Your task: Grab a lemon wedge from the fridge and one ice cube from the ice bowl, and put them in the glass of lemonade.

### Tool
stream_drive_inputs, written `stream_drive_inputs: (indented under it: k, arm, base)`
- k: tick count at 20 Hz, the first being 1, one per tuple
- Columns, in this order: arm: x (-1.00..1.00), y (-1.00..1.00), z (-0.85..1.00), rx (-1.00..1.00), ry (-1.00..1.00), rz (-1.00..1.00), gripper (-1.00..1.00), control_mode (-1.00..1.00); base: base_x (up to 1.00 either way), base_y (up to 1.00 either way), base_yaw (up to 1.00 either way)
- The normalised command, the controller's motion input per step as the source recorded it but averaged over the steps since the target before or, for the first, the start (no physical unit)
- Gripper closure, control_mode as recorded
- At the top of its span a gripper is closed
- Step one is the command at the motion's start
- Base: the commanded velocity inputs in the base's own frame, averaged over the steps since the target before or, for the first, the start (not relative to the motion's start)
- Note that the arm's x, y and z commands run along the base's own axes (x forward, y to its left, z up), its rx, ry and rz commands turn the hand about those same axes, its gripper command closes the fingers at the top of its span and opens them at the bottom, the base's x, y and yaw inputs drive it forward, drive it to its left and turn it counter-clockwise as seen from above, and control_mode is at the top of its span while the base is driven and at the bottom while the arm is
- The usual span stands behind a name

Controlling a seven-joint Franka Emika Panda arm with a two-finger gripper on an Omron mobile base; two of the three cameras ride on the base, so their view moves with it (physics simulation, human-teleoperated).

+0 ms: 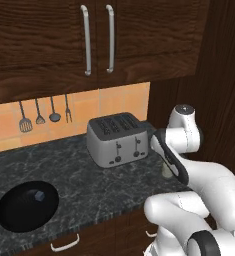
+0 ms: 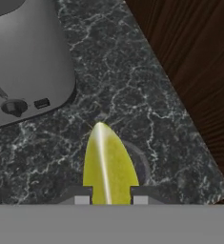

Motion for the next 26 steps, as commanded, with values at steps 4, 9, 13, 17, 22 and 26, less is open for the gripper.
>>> stream_drive_inputs:
  k: [4,9,13,17,22,26]
  arm:
    - [0.14,-0.04,0.0,0.0,0.0,0.0,1.0,-1.0]
    - [0.13,-0.17,0.0,0.0,0.01,0.0,1.0,-1.0]
    - [0.05,-0.06,0.0,0.0,0.0,0.0,1.0,-1.0]
    - [0.0,0.0,0.0,0.0,0.0,0.0,-1.0,-1.0]
    - [0.0,0.0,0.0,0.0,0.0,0.0,-1.0,-1.0]
    - [0.0,0.0,0.0,0.0,0.0,0.0,-1.0,-1.0]
  base:
    - [0.0,0.0,0.0]
    - [0.0,0.0,0.0]
    - [0.0,0.0,0.0]
    - [0.0,0.0,0.0]
    - [0.0,0.0,0.0]
    - [0.0,0.0,0.0]
